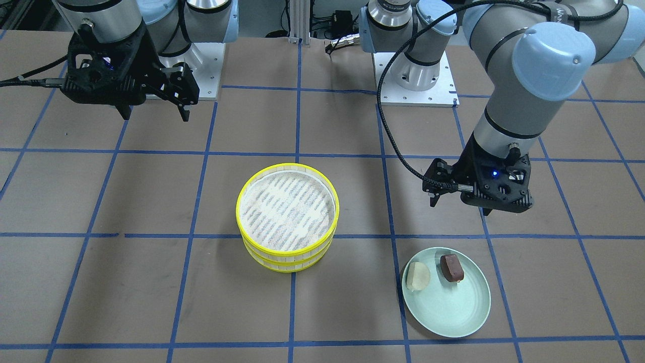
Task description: Place buns in different layers of steamer
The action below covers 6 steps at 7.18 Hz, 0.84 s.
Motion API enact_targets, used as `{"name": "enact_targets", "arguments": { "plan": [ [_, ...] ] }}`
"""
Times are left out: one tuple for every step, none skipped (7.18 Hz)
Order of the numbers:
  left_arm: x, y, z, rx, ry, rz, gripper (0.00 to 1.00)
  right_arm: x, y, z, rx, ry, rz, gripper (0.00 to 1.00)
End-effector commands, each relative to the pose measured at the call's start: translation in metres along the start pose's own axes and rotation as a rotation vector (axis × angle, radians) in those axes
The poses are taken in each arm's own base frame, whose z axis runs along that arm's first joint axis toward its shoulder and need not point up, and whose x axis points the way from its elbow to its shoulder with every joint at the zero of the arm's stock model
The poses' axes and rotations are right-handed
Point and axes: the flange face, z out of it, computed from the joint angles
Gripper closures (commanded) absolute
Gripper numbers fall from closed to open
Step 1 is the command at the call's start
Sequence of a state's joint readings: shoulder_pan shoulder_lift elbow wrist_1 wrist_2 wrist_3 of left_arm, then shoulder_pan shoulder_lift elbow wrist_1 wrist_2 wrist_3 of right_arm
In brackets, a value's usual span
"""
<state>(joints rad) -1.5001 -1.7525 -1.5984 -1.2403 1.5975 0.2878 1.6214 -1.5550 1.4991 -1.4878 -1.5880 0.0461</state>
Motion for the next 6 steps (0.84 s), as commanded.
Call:
{"name": "enact_targets", "arguments": {
  "plan": [
    [-0.005, -0.004, 0.009, -0.004, 0.003, 0.019, 0.00, 0.000, 0.001, 0.017, -0.028, -0.001, 0.004, 0.00],
    [-0.014, -0.013, 0.027, 0.016, 0.045, 0.007, 0.00, 0.000, 0.002, 0.019, -0.030, 0.000, 0.004, 0.00],
    [-0.022, -0.021, 0.049, 0.009, 0.075, 0.004, 0.00, -0.001, 0.002, 0.019, -0.028, 0.000, 0.003, 0.00],
    [-0.028, -0.028, 0.066, 0.011, 0.077, 0.046, 0.00, -0.001, 0.002, 0.019, -0.028, 0.000, 0.004, 0.00],
    [-0.032, -0.035, 0.085, 0.022, 0.086, 0.058, 0.00, -0.006, -0.002, 0.022, -0.023, -0.013, 0.006, 0.00],
    [-0.034, -0.044, 0.105, 0.039, 0.095, 0.056, 0.00, -0.014, -0.017, 0.035, -0.016, -0.072, 0.018, 0.00]
  ]
}}
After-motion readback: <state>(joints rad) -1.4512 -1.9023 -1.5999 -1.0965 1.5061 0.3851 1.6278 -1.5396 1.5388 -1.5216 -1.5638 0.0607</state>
